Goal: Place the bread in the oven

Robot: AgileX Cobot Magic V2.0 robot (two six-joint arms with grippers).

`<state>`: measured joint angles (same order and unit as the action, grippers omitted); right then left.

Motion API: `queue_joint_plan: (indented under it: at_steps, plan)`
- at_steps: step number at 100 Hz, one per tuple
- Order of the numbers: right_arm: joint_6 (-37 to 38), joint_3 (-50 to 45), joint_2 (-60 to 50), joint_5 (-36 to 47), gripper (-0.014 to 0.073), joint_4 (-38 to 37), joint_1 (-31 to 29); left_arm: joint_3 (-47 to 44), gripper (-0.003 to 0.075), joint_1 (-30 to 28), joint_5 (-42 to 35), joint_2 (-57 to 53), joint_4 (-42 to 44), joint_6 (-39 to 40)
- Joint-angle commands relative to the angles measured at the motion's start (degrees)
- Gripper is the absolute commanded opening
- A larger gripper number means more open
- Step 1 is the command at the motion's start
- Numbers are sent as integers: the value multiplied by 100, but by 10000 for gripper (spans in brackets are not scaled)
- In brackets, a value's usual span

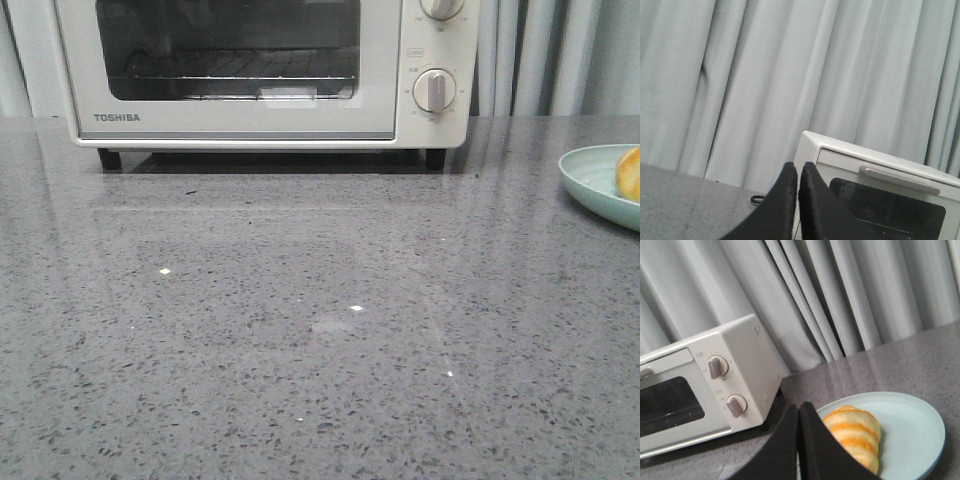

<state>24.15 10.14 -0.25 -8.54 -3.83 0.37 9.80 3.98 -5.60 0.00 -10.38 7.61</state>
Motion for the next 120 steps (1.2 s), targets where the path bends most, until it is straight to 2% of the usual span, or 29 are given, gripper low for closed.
queue_joint_plan:
  at_steps: [1,33,70,82,106,120]
  plan:
    - [11,387,245,-78,-67,1,170,428,-22,29,-134,212,-25,50]
    - [-32,1121,1328,-733,-67,1,865,1455,-21,29,46,1445,145,25]
    - [-441,2483,2853,-1940,-67,1,932,2523,-21,88,1,3007,145,25]
    - [-512,2853,3226,-2262,-67,1,932,2735,-21,469,-202,3424,196,25]
    - [-551,3269,3587,-2665,-67,1,932,3135,-21,1838,-849,4453,755,25]
    - [-716,3473,3630,-3048,-67,1,932,3542,-21,2208,-932,5211,792,25]
